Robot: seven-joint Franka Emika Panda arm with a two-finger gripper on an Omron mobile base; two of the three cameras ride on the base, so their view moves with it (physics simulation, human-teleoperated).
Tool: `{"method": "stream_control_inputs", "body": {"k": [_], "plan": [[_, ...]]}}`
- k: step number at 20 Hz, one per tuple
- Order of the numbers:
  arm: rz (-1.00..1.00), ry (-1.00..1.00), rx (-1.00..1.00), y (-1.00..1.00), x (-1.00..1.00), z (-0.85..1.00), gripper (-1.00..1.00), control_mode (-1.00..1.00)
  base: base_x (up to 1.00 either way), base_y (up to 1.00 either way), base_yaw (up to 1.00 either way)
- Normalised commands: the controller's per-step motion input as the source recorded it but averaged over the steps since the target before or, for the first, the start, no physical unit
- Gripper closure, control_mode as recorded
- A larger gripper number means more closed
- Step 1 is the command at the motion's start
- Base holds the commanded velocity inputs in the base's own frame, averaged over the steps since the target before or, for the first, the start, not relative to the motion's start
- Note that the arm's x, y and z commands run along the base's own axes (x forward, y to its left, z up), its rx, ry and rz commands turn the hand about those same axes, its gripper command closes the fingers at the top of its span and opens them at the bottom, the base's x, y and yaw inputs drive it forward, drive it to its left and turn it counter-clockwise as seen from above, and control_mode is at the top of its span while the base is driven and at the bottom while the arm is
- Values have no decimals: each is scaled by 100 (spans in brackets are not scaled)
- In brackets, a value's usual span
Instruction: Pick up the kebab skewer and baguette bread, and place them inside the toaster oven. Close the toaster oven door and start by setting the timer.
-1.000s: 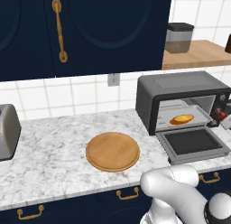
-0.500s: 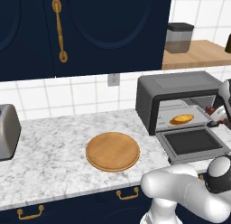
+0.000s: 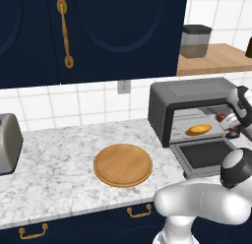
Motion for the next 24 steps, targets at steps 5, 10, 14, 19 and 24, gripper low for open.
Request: {"method": "stream_control_inputs", "body": {"k": [5, 10, 14, 19, 24], "plan": [[0, -1, 2, -14, 44, -6, 100, -100, 0, 0, 0], [0, -1, 0, -2, 30, -39, 100, -100, 0, 0, 0], [0, -3, 0, -1, 23, -35, 100, -100, 0, 0, 0], [0, 0, 0, 0, 36, -10, 100, -100, 0, 0, 0], [0, -1, 0, 0, 25, -18, 100, -100, 0, 0, 0]]}}
